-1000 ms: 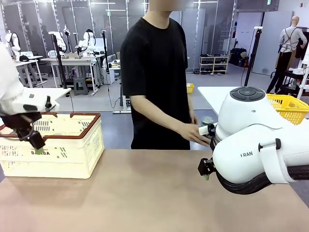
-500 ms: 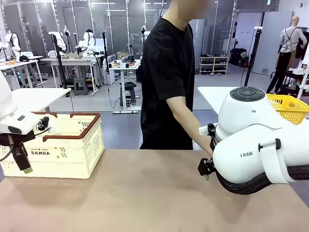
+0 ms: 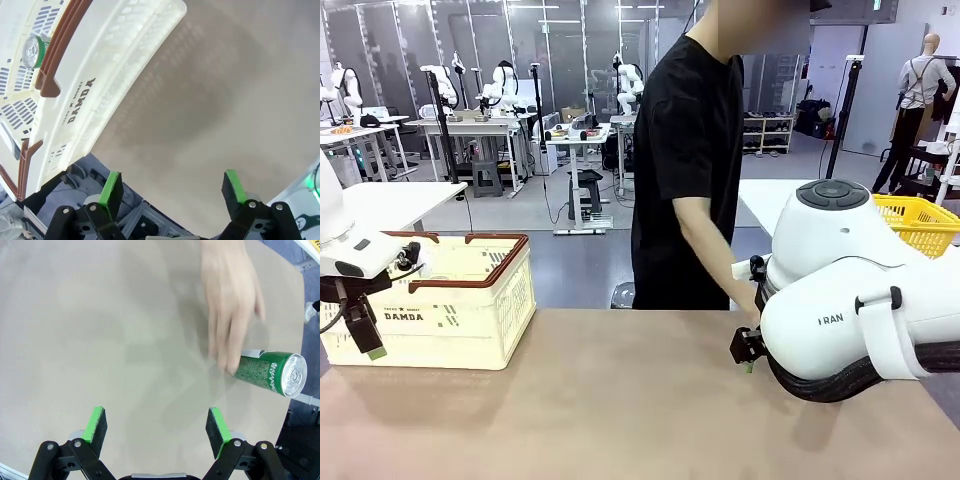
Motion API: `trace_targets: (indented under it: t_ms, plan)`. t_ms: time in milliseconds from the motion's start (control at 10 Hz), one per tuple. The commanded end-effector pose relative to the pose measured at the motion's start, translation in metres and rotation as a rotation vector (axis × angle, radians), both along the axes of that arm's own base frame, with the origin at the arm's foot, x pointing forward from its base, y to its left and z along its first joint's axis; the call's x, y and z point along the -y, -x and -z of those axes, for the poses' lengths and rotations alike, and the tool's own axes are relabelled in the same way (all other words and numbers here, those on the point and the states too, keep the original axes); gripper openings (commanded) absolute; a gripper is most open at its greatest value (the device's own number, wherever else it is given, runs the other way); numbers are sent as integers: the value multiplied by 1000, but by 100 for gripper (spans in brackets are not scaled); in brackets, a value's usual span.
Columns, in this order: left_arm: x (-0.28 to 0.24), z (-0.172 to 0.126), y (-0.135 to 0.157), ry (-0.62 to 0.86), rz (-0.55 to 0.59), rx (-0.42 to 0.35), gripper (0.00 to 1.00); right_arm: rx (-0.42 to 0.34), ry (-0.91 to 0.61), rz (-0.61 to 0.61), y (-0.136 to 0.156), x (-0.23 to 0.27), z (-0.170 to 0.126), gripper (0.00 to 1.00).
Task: Place the drinks into the Shopping basket.
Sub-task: Pick up one drink and place it into the Shopping basket.
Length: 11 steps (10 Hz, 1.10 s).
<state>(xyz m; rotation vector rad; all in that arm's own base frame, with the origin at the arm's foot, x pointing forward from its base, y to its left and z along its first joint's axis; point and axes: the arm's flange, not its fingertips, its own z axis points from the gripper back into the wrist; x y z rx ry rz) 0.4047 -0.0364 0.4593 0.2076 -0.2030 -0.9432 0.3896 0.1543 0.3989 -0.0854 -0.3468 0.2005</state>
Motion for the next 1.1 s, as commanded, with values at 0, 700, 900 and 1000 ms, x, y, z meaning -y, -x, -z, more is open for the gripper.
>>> trace_targets:
  t_ms: [0, 700, 900, 1000]
  plan:
    - [3, -2, 0, 2, -14, 6, 100, 0, 0, 0, 0, 0, 0, 100]
    - [3, -2, 0, 2, -14, 6, 100, 6, 54, 111, -35, 94, -51, 100]
    - [3, -2, 0, 2, -14, 6, 100, -28, 22, 141, -47, 124, -58, 100]
    - [3, -2, 0, 2, -14, 6, 100, -33, 3, 153, -52, 134, -60, 100]
